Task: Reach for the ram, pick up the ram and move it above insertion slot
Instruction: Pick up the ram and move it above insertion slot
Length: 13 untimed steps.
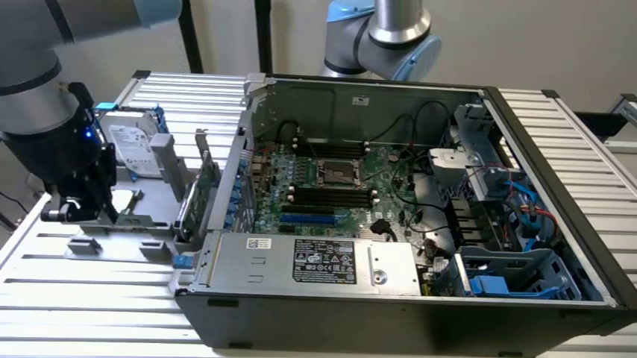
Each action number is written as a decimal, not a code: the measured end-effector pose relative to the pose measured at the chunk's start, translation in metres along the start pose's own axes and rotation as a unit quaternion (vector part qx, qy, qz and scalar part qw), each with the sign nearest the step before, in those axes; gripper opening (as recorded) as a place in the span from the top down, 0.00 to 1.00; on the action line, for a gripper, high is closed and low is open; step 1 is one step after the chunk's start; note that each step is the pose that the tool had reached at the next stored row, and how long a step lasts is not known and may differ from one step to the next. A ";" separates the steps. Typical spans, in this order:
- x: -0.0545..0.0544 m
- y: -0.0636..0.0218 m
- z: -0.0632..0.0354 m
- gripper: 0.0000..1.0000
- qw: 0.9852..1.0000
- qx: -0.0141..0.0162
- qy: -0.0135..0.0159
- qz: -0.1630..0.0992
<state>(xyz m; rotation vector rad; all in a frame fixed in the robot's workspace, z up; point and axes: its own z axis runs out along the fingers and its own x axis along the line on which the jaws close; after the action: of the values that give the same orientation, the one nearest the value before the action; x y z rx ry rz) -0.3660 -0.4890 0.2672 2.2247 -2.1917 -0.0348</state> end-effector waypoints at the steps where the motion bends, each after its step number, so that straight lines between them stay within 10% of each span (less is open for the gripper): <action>1: 0.000 -0.0021 -0.0045 0.86 1.000 0.000 0.000 0.000; 13: 0.001 -0.0309 -0.0598 0.86 1.000 0.000 -0.007 -0.005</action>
<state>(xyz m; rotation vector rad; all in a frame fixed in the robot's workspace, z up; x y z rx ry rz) -0.3333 -0.4892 0.3260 2.2433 -2.1871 -0.0511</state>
